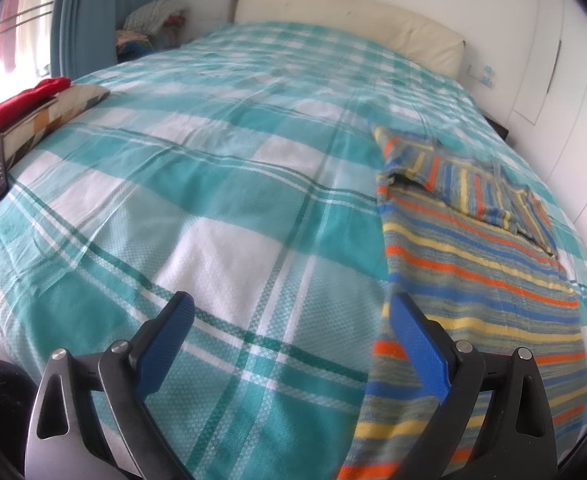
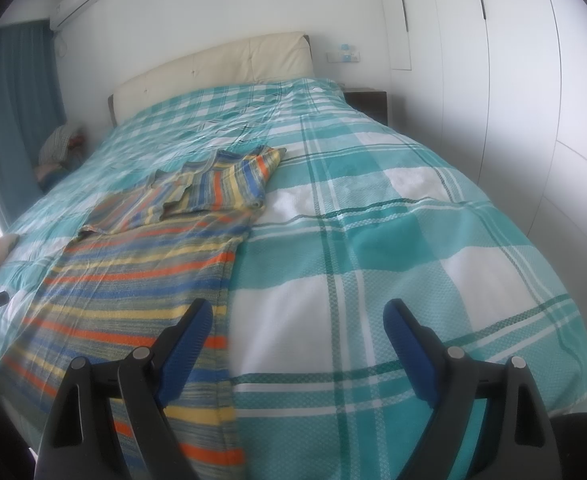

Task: Fold small clothes

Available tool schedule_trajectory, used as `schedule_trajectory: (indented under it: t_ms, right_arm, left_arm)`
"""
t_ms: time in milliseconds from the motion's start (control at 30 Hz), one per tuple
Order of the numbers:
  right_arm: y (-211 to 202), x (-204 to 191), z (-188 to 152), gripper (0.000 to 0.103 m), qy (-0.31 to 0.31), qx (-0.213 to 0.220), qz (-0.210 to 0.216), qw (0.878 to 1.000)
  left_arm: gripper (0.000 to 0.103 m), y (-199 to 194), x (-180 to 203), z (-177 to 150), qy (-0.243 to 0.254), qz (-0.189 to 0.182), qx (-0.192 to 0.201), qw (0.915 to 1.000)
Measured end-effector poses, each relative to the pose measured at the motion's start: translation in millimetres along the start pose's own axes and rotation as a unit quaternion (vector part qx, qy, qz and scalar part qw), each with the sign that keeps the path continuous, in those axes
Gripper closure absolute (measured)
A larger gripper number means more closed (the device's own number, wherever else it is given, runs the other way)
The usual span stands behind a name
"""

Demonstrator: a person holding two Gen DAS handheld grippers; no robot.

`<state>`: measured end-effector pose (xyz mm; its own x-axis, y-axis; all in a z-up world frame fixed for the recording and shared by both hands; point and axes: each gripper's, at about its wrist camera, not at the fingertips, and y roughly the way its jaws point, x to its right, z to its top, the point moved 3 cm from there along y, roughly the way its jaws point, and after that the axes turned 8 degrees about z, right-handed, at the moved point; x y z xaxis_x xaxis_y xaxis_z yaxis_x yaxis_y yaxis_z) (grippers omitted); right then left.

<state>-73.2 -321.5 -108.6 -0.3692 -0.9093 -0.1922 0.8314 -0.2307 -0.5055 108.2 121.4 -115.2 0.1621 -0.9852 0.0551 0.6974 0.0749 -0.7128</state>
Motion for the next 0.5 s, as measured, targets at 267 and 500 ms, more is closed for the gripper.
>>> schedule_trajectory:
  t_ms: [267,500]
  right_arm:
    - [0.0,-0.2,-0.3,0.017,0.000,0.000,0.000,1.000]
    - [0.1,-0.5,-0.5,0.017,0.000,0.000,0.000,1.000]
  left_arm:
    - [0.005,0.1,0.5,0.7,0.000,0.000,0.000,1.0000]
    - [0.005,0.2,0.9,1.1,0.000,0.000,-0.002,1.0000]
